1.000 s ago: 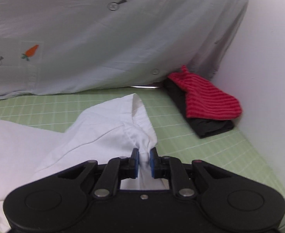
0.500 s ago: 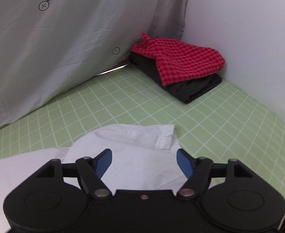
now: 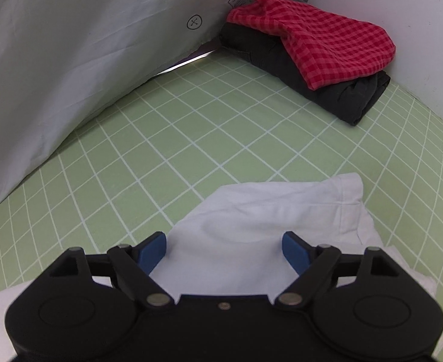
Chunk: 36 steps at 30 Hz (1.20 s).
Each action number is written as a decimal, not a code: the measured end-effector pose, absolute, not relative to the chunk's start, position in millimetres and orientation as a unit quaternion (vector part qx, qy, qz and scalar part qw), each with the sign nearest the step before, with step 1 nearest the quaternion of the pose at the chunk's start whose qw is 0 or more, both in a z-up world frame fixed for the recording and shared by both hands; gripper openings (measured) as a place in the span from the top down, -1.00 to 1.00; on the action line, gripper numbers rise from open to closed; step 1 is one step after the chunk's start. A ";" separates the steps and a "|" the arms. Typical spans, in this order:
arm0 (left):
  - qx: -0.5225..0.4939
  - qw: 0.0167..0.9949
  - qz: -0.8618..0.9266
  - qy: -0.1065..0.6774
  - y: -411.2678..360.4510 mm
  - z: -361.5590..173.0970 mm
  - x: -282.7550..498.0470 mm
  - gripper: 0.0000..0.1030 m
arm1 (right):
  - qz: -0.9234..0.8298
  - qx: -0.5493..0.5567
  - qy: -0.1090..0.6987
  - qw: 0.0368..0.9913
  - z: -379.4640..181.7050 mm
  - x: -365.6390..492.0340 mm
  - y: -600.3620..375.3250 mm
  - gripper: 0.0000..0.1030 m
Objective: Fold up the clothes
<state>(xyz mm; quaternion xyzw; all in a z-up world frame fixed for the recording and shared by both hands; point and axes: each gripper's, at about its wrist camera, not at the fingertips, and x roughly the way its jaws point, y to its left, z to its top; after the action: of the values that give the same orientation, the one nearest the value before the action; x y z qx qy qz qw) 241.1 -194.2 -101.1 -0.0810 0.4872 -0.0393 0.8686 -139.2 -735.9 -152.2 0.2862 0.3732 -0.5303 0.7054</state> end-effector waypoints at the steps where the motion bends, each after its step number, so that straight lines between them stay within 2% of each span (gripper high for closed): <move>1: -0.083 0.866 -0.040 0.492 -196.0 -107.6 252.3 -0.62 | -0.531 0.281 0.377 0.705 -153.5 -137.8 -739.4 -0.64; 5: -0.103 0.847 -0.039 0.520 -201.9 -128.6 280.4 -0.58 | -0.525 0.293 0.391 0.697 -160.7 -135.5 -754.9 -0.59; 7: -0.108 0.842 -0.040 0.527 -204.2 -136.0 286.8 -0.36 | -0.518 0.310 0.396 0.692 -164.1 -135.8 -760.1 -0.39; 8: -0.110 0.841 -0.044 0.528 -204.7 -138.8 288.0 -0.09 | -0.513 0.318 0.395 0.692 -165.1 -136.4 -761.2 -0.29; 9: -0.113 0.840 -0.048 0.529 -205.2 -141.7 289.2 0.30 | -0.506 0.325 0.392 0.696 -165.4 -137.0 -761.6 0.05; 10: -0.118 0.839 -0.058 0.529 -205.4 -143.8 290.2 0.52 | -0.499 0.330 0.385 0.702 -164.9 -137.3 -760.9 0.42; 11: -0.125 0.837 -0.074 0.527 -205.4 -145.4 291.1 0.76 | -0.500 0.323 0.379 0.708 -162.3 -136.9 -758.1 0.58; 13: -0.121 0.842 -0.084 0.519 -205.5 -142.0 292.4 0.79 | -0.509 0.281 0.371 0.724 -152.1 -132.0 -748.3 0.89; 18: -0.142 0.881 -0.072 0.445 -175.4 -91.4 305.4 0.82 | -0.521 0.124 0.339 0.773 -100.6 -114.2 -729.1 0.93; 22: -0.126 0.915 -0.037 0.381 -146.2 -48.9 328.0 0.75 | -0.479 0.137 0.276 0.822 -58.0 -94.6 -742.6 0.91; 23: -0.126 0.919 -0.013 0.374 -140.1 -44.5 333.6 0.66 | -0.457 0.137 0.274 0.835 -53.1 -82.1 -745.6 0.88; 24: -0.136 0.917 0.009 0.375 -132.4 -42.0 337.6 0.62 | -0.440 0.135 0.274 0.844 -49.1 -70.1 -747.5 0.67; 25: -0.152 0.912 0.020 0.380 -125.3 -40.7 338.5 0.56 | -0.437 0.128 0.279 0.845 -46.8 -59.0 -746.9 0.05; 27: -0.167 0.908 0.009 0.384 -119.5 -39.1 329.3 0.08 | -0.444 0.106 0.278 0.845 -45.1 -45.4 -739.2 -0.52; 28: -0.161 0.910 0.003 0.382 -120.6 -38.2 320.8 -0.07 | -0.447 0.095 0.276 0.846 -45.7 -42.7 -733.9 -0.53; 29: -0.146 0.915 -0.003 0.377 -124.4 -37.2 309.9 -0.33 | -0.443 0.094 0.278 0.847 -48.8 -44.5 -730.1 -0.54; 30: -0.130 0.918 -0.008 0.375 -128.7 -36.8 299.2 -0.48 | -0.443 0.100 0.287 0.844 -54.2 -48.5 -728.0 -0.57; 36: -0.083 0.908 -0.041 0.409 -152.1 -51.1 234.5 -0.55 | -0.507 0.211 0.349 0.760 -113.4 -113.9 -736.1 -0.60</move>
<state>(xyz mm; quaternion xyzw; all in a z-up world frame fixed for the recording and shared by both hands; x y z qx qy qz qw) 234.5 -152.1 -51.1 -0.0833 0.4095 -0.0412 0.9076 -113.9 -736.1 -113.4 0.2106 0.3486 -0.5069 0.7598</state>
